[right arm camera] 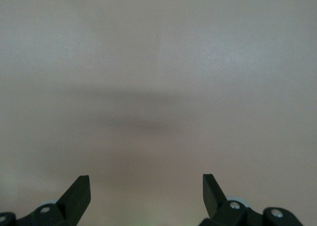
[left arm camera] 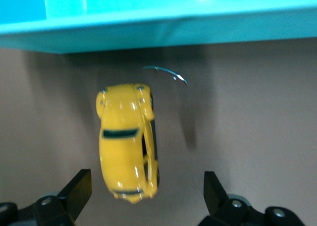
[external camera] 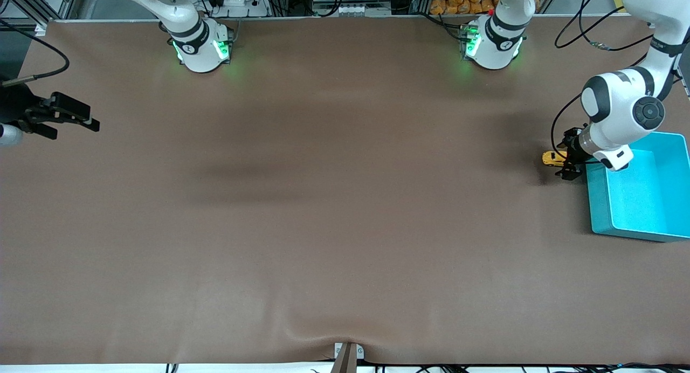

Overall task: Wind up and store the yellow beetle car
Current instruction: 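Lower the left gripper onto the car while the right gripper withdraws, then close the left gripper on the yellow car and lift it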

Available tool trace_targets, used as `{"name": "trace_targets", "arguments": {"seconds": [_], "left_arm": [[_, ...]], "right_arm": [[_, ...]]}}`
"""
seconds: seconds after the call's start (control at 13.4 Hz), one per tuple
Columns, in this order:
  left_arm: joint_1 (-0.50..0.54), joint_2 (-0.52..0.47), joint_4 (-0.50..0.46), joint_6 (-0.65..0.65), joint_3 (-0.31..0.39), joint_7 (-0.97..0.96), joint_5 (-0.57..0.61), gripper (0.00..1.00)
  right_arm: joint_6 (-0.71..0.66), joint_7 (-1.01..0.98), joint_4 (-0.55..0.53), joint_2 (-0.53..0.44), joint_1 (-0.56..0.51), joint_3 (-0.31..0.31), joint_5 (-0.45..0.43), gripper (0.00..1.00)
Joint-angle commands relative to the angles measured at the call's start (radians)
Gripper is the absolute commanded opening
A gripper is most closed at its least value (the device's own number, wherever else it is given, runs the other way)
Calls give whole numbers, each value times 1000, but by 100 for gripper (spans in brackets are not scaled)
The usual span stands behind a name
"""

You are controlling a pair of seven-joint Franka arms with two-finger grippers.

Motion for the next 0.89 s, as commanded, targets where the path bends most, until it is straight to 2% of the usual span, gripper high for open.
{"name": "trace_targets", "arguments": {"seconds": [0.0,0.37,0.67,0.74,0.82], "left_arm": [[76,14,-11,42,-10,-11,109,100],[90,13,-11,44,-12,-10,123,100],[88,13,-12,44,-13,-13,123,100],[87,13,-12,42,-15,-14,123,94],[85,13,-12,42,-15,-16,123,84]], "right_arm": [[11,34,-74,-66,26,-6,-55,100],[18,32,-88,-85,28,29,-121,100],[24,32,-86,-82,31,29,-123,100],[30,29,-86,-80,31,29,-123,100],[32,29,-88,-80,31,29,-123,100]]}}
